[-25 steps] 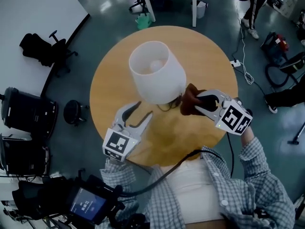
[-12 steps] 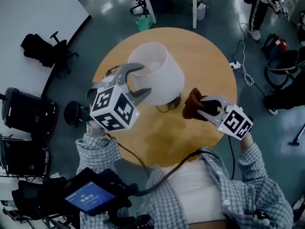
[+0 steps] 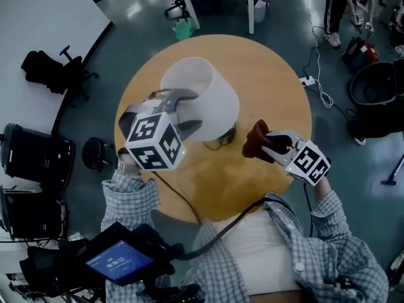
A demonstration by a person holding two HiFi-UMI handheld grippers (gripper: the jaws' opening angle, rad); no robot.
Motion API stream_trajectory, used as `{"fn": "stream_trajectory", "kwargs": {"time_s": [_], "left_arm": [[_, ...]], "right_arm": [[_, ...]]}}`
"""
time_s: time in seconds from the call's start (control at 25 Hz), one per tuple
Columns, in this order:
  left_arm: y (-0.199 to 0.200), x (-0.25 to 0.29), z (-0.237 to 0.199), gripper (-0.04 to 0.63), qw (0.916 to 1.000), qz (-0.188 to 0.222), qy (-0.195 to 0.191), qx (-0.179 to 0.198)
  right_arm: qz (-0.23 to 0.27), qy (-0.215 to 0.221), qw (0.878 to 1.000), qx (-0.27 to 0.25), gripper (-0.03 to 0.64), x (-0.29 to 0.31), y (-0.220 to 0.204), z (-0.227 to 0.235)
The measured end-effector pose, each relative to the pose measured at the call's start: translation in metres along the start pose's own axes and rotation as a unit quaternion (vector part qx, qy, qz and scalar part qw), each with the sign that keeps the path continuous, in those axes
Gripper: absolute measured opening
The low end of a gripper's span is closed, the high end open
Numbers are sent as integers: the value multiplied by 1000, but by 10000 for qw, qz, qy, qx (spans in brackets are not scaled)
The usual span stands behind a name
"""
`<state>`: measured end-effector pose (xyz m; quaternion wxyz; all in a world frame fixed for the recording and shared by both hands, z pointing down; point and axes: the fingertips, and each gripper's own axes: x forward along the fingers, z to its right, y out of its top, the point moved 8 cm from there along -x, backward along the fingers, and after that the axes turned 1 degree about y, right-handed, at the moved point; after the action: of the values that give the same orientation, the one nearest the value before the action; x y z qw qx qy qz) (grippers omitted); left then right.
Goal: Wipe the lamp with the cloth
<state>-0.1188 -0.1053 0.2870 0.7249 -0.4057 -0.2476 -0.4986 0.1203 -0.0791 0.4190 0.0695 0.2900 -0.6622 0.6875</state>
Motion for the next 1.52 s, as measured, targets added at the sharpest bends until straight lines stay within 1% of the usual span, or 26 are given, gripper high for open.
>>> {"fn": "stream_trajectory", "kwargs": {"time_s": [0.08, 0.2, 0.28, 0.4, 0.48, 0.52, 0.6, 0.68, 0.8, 0.92, 1.0, 1.08, 1.2, 1.32, 1.52], "left_arm": [[-4, -1, -2, 247, 9999, 81, 41, -46], [-16, -6, -4, 241, 9993, 207, 168, -274], [-27, -8, -9, 238, 9983, 262, 234, -463], [-38, -10, -19, 238, 9964, 329, 276, -727], [-47, -12, -24, 239, 9946, 398, 326, -898], [-53, -13, -25, 238, 9932, 435, 364, -1018], [-67, -17, -26, 239, 9886, 512, 457, -1337], [-83, -22, -26, 238, 9817, 600, 574, -1712], [-110, -32, -20, 238, 9680, 778, 786, -2252], [-134, -40, -10, 235, 9514, 935, 966, -2770], [-142, -44, -5, 235, 9411, 976, 1007, -3077], [-145, -45, -2, 233, 9344, 1009, 1029, -3258], [-152, -45, 3, 233, 9262, 1053, 1086, -3454], [-159, -46, 7, 233, 9201, 1079, 1150, -3586], [-165, -48, 9, 235, 9149, 1107, 1185, -3696]], "right_arm": [[18, -238, 9992, 323, 84, 8, -13, 7], [178, -656, 9937, 887, 84, 25, -24, 19], [438, -832, 9880, 1227, 84, 39, -22, 27], [1014, -985, 9769, 1603, 83, 58, -6, 41], [1288, -941, 9703, 1818, 83, 75, 10, 51], [1336, -897, 9692, 1864, 83, 85, 18, 56], [1312, -777, 9711, 1834, 83, 107, 31, 64], [1333, -574, 9730, 1794, 83, 127, 45, 70], [1396, -249, 9760, 1651, 83, 155, 72, 76], [1377, 87, 9800, 1433, 84, 184, 97, 73], [1378, 328, 9810, 1324, 84, 204, 109, 65], [1333, 450, 9820, 1262, 84, 221, 114, 57], [1159, 396, 9854, 1181, 83, 237, 111, 50], [741, 209, 9908, 1117, 83, 241, 90, 56], [-114, -175, 9902, 1378, 83, 223, 17, 66]]}}
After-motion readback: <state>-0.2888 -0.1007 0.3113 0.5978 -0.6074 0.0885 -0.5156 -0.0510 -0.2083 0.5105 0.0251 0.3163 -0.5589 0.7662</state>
